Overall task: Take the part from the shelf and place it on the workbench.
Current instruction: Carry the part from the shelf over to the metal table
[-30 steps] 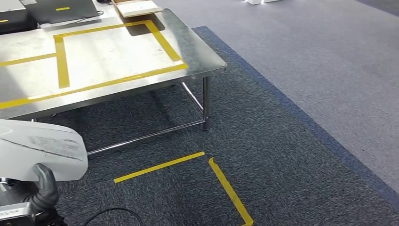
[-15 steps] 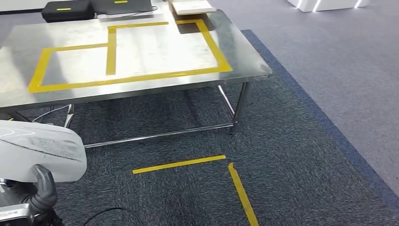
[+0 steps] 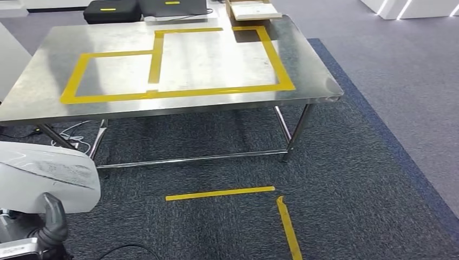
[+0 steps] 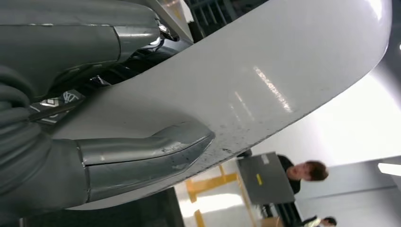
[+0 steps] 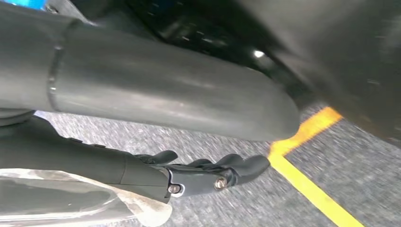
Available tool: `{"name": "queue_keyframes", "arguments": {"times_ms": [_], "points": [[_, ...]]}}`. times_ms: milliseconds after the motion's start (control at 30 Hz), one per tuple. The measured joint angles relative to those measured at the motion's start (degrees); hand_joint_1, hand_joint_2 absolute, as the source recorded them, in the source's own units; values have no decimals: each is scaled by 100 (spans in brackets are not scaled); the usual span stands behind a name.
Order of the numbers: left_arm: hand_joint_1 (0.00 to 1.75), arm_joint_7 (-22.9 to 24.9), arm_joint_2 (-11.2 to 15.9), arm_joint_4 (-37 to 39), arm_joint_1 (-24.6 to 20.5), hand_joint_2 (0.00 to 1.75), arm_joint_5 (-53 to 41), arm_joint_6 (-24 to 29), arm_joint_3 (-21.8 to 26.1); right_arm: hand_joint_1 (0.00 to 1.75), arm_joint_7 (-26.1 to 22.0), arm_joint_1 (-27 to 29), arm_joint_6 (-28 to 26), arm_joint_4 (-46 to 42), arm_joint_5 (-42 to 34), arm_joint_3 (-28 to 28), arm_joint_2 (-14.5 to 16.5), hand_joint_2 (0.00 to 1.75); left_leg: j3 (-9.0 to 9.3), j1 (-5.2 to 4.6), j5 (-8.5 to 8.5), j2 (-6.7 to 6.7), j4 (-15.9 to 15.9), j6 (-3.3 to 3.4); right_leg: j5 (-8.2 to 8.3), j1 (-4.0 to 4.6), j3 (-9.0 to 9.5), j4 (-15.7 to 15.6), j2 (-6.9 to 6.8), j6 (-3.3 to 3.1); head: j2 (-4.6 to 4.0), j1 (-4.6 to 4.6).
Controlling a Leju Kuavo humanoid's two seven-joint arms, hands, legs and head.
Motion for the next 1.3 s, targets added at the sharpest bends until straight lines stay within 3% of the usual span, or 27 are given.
{"name": "queue_keyframes", "arguments": {"times_ms": [67,100,200,233,267,300,367,400,433,567,633,733,767,800,867,900,933,1033,1067,1133,1233,1267,1300], "points": [[175,-1,1,-20,6,175,-26,-7,-24,0,9,21,10,0,0,-14,15,0,-7,11,-72,12,102,-71,-12,-26,72,-63,-3,-56,1,-24],[175,-1,1,-27,6,175,-36,-8,-34,0,10,25,12,0,1,-21,28,0,-90,18,-172,18,305,-113,-26,-45,125,-93,-7,-83,1,-38],[175,-2,1,-33,20,175,-45,-7,-51,0,17,30,27,1,2,-37,51,0,-676,75,-543,27,1367,-210,-124,-59,261,-116,-15,-116,2,-66],[175,1,1,-33,30,175,-54,-4,-54,0,23,36,40,1,3,-40,53,0,-839,93,-548,28,1591,-228,-170,-61,313,-116,-14,-111,2,-68],[175,3,2,-33,37,175,-71,-2,-58,0,18,46,56,2,4,-44,55,0,-916,107,-438,29,1623,-239,-220,-65,374,-116,-13,-99,1,-64],[175,8,2,-33,43,175,-93,1,-62,0,-4,57,72,2,3,-50,58,0,-894,116,-217,32,1440,-244,-278,-73,452,-116,-10,-81,1,-66],[175,17,2,-36,63,175,-134,5,-74,0,-89,75,88,4,-6,-67,69,0,-679,114,272,48,772,-241,-404,-86,590,-122,-7,-28,0,-67],[175,22,2,-44,76,175,-142,11,-79,0,-132,74,90,5,-14,-76,73,0,-551,103,370,56,465,-221,-462,-84,627,-125,-5,7,-1,-84],[175,24,1,-52,85,175,-138,16,-83,0,-162,66,86,7,-19,-84,76,0,-475,90,364,61,291,-185,-504,-77,642,-141,-9,41,-2,-89],[175,10,5,-76,134,175,-104,27,-85,0,-274,40,52,11,-25,-107,77,0,-293,92,170,34,94,12,-510,-68,716,-45,-24,171,-2,-44],[175,7,3,-81,137,175,-97,22,-86,0,-423,29,26,10,-36,-122,78,0,-157,105,104,31,46,75,-627,-67,404,478,-17,192,-1,-12],[175,6,2,-85,156,175,-87,10,-85,0,-636,35,-42,9,-62,-134,78,0,-19,76,-43,25,39,123,-941,-55,-371,1456,-14,188,-1,16],[175,5,2,-89,174,175,-84,6,-85,0,-677,54,-78,10,-69,-137,80,0,53,63,-101,17,39,130,-893,-45,-519,1514,-12,167,-1,21],[175,3,2,-96,197,175,-81,2,-84,0,-699,74,-114,10,-74,-138,85,0,142,51,-165,8,39,133,-719,-32,-570,1375,-10,137,-1,23],[175,-10,1,-114,241,175,-80,3,-84,0,-726,107,-166,16,-84,-140,98,0,330,29,-306,2,31,125,-172,8,-492,764,-6,50,-1,22],[175,-20,1,-123,257,175,-80,7,-84,0,-749,113,-181,22,-91,-141,104,0,398,22,-367,1,27,109,-20,32,-458,503,-5,16,-1,14],[175,-30,1,-132,271,175,-78,9,-84,0,-779,117,-193,28,-98,-142,113,0,438,21,-420,2,19,80,77,52,-419,341,-7,-15,0,8],[175,-65,2,-168,301,175,-67,6,-82,0,-903,136,-193,35,-124,-150,133,0,522,25,-461,4,42,-11,81,61,-289,196,-11,-69,1,-14],[175,-79,3,-184,309,175,-66,2,-82,0,-983,143,-174,35,-138,-158,130,0,496,24,-422,9,167,-38,80,45,-221,141,-12,-87,0,-23],[175,-99,4,-216,324,175,-69,-2,-82,0,-1155,144,-142,35,-165,-176,117,0,206,34,-420,16,708,-112,56,2,-56,27,-15,-129,0,-45],[175,-106,11,-237,353,175,-58,6,-80,0,-1261,140,-137,35,-178,-205,92,0,-405,88,-817,20,1518,-209,-54,-23,120,-28,-7,-159,0,-58],[175,-107,16,-238,361,175,-48,6,-79,0,-1261,142,-146,35,-178,-215,87,0,-523,108,-864,22,1560,-232,-101,-30,179,-28,-2,-154,0,-58],[175,-106,23,-238,366,175,-33,0,-78,0,-1240,142,-162,35,-172,-223,88,0,-567,125,-753,24,1439,-252,-152,-37,247,-28,4,-144,0,-59]]}}
